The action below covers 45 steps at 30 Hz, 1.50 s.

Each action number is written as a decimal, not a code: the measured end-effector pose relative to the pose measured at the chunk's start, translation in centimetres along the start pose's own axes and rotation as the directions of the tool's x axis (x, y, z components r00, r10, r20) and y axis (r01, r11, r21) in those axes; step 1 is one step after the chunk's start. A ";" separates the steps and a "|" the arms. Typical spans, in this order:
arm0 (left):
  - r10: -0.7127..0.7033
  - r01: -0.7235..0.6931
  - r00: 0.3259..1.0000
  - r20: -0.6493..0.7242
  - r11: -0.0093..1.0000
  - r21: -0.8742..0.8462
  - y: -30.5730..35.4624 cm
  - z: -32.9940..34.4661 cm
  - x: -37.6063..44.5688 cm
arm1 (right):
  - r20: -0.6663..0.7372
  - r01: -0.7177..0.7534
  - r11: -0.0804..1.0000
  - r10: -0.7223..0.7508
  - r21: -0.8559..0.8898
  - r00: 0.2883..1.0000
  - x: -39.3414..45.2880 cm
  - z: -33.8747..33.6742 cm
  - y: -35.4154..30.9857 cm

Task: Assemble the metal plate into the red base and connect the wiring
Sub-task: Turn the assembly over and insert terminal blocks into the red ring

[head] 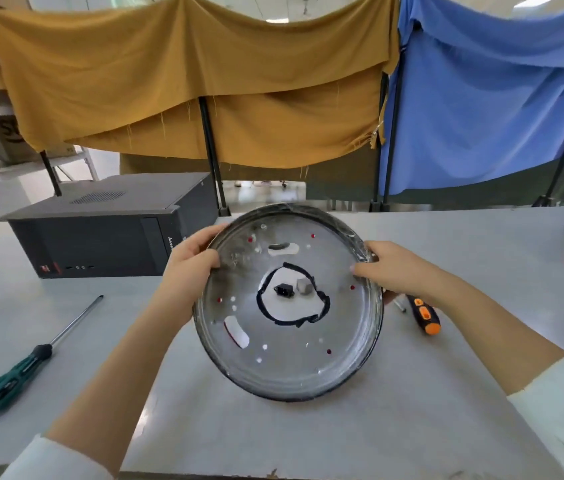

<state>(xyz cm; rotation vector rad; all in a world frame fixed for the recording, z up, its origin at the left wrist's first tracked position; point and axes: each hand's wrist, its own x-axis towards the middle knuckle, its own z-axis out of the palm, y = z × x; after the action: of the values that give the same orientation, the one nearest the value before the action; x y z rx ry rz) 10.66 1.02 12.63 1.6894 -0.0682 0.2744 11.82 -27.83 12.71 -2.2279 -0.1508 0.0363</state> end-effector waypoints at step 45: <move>-0.382 0.256 0.900 0.209 0.852 0.456 -5.6 -1.1 -3.5 | 0.196 0.028 0.867 0.081 -0.498 0.977 -3.3 4.9 1.6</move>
<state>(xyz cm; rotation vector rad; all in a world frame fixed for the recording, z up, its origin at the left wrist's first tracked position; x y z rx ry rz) 8.24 2.51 6.51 2.1264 0.0627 -0.2396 8.31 -25.34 8.36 -2.7442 -0.2704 0.2803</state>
